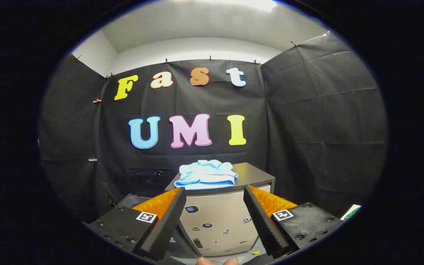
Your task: Put the clothes into the washing machine and then close the washing machine lid.
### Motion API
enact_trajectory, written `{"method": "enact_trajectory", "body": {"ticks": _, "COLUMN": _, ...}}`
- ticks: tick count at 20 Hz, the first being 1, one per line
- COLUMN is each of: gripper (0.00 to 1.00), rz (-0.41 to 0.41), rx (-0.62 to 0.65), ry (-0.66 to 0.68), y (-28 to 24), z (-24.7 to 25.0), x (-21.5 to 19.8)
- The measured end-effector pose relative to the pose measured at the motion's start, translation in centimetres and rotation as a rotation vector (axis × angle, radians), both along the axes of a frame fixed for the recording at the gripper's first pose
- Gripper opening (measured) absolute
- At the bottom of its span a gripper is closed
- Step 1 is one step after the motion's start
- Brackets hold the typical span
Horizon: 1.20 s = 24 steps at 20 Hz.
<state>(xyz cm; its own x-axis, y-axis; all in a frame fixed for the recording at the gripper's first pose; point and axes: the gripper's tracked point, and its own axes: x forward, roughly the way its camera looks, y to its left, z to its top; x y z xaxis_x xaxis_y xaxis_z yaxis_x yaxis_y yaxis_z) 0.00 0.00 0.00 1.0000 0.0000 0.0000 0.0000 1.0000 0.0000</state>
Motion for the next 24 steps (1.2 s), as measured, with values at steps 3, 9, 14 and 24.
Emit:
{"method": "enact_trajectory", "body": {"ticks": 3, "gripper": 0.98, "rz": 0.003, "rx": -0.008, "ry": -0.003, "y": 0.13, "z": 0.14, "x": -0.04}}
{"method": "enact_trajectory", "body": {"ticks": 9, "gripper": 0.98, "rz": 0.014, "rx": -0.016, "ry": 0.006, "y": 0.61, "z": -0.14, "x": -0.06}}
{"method": "enact_trajectory", "body": {"ticks": 14, "gripper": 0.98, "rz": 0.009, "rx": -0.014, "ry": 0.014, "y": 0.34, "z": -0.4, "x": 0.3}}
{"method": "enact_trajectory", "body": {"ticks": 24, "gripper": 0.98, "rz": 0.003, "rx": -0.014, "ry": 0.013, "y": 0.04, "z": -0.31, "x": 0.49}}
